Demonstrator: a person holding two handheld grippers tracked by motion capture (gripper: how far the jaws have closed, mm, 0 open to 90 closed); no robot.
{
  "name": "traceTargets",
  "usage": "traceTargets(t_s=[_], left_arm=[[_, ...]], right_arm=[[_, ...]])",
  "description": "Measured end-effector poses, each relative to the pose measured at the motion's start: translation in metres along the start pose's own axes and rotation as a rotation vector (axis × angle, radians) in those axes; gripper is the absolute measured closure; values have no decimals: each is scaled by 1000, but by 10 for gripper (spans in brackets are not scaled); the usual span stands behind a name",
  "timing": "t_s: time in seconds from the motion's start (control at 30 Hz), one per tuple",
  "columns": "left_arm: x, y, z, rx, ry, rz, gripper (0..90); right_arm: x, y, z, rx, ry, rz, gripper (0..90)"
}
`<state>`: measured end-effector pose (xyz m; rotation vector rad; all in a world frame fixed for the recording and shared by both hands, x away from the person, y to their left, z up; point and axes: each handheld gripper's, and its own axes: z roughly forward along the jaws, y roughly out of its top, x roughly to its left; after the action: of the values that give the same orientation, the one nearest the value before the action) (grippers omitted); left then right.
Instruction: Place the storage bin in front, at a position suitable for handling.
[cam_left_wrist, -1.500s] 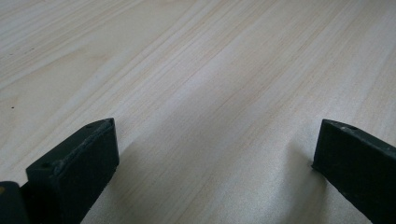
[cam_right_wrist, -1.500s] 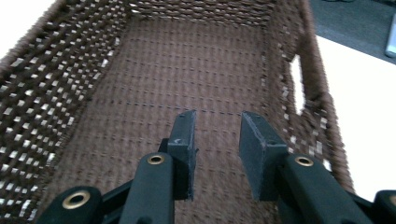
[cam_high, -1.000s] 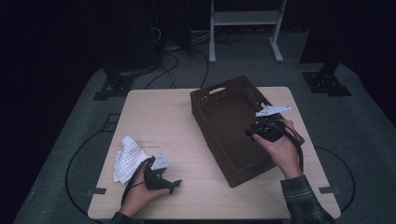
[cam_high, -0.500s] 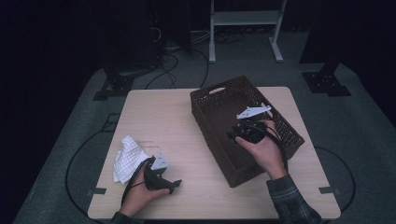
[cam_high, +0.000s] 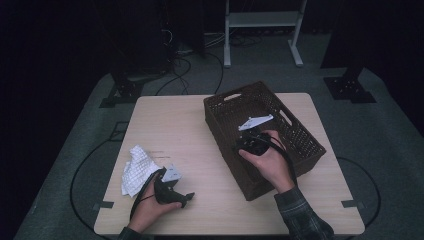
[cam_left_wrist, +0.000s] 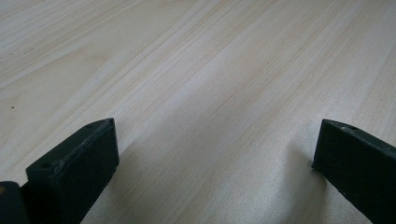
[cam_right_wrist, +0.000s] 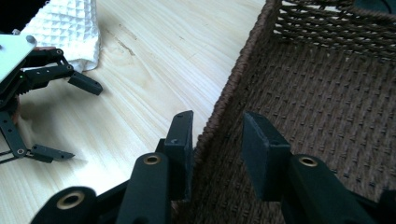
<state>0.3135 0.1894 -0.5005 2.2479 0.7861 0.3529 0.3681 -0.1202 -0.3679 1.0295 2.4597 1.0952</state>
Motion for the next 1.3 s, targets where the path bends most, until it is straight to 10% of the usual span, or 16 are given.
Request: traceTargets(t_s=[1.3], left_arm=[[0, 0, 0, 2, -1, 1, 0]], right_arm=[[0, -3, 18, 119, -21, 16, 736]])
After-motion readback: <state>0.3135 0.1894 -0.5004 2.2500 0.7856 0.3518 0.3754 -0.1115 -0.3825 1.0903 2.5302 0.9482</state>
